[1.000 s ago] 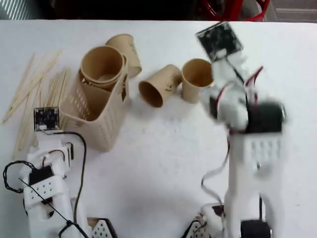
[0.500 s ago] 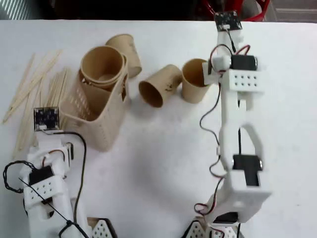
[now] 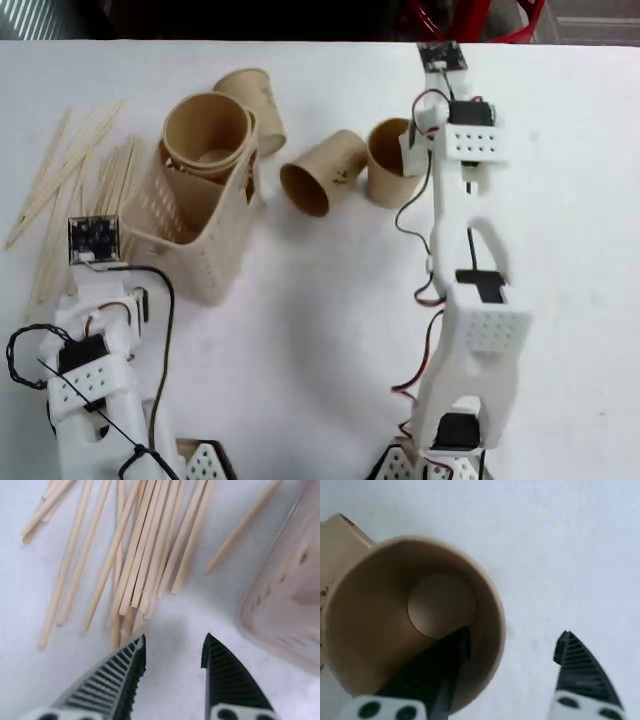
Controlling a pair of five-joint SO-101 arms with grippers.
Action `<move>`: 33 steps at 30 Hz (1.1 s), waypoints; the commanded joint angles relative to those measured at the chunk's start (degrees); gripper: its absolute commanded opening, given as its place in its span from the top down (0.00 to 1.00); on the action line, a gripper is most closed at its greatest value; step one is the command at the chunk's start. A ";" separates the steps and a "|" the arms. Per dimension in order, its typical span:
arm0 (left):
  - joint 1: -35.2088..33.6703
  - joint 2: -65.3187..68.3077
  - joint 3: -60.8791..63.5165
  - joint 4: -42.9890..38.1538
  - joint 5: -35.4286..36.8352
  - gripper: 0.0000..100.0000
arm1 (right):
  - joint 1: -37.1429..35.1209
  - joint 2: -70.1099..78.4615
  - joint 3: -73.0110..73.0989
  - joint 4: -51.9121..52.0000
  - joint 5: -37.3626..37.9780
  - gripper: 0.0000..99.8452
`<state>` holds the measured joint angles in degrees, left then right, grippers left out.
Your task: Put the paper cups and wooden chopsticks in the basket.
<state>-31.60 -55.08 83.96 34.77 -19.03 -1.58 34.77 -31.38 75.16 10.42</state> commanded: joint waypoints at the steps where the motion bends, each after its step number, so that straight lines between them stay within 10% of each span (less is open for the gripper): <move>1: 0.75 -1.19 0.00 -1.14 -0.70 0.81 | 0.22 1.10 -2.55 0.13 -0.35 0.87; 22: 0.75 -1.19 0.00 -1.14 -0.70 0.81 | 2.24 -30.64 -2.29 18.95 2.99 0.98; 33: 0.75 -1.19 0.00 -1.14 -0.70 0.81 | -22.73 -54.90 -2.02 19.74 2.99 0.98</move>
<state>-31.60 -55.08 83.96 34.77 -19.03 -16.44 -15.08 -31.56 96.18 12.79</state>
